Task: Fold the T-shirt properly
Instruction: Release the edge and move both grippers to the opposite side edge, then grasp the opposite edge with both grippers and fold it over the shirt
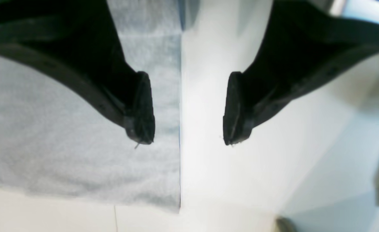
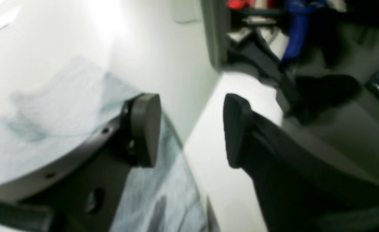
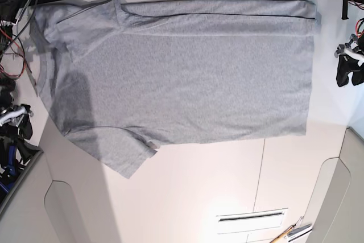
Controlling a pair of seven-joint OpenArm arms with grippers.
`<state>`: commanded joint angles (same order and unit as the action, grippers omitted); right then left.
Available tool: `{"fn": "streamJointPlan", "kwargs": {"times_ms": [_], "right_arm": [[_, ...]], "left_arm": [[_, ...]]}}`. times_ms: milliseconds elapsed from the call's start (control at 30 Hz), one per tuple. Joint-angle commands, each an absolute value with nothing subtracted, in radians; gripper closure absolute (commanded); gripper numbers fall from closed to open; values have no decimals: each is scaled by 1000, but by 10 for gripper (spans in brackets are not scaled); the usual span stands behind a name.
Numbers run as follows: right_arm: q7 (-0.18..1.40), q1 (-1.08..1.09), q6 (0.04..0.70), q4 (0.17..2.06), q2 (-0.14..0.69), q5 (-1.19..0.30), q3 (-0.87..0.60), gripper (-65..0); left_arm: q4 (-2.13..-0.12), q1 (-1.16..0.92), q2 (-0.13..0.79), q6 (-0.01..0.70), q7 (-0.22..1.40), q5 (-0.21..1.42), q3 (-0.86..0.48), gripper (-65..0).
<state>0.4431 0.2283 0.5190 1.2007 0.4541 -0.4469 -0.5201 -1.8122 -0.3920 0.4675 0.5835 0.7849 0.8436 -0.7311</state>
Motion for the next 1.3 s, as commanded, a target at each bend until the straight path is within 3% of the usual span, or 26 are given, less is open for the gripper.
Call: {"fn": "streamJointPlan", "kwargs": {"times_ms": [267,667,767,1300], "right_arm": [[365,465,494,818,466,-353,-466,-308],[284,478,500,619,456,-308,-198,-308],[285,475,579,617,446,-323,-198,-308],[353,473,598,626,379,-390,-198,-308]], "left_arm": [[-1464,-109,558,585,758,767,-543,-370],[-928,248,567,591,719,715,-251,-370],[-904,266,561,599,714,741,-221,-370],[-904,266,477,621,707,697,-196,-369]]}}
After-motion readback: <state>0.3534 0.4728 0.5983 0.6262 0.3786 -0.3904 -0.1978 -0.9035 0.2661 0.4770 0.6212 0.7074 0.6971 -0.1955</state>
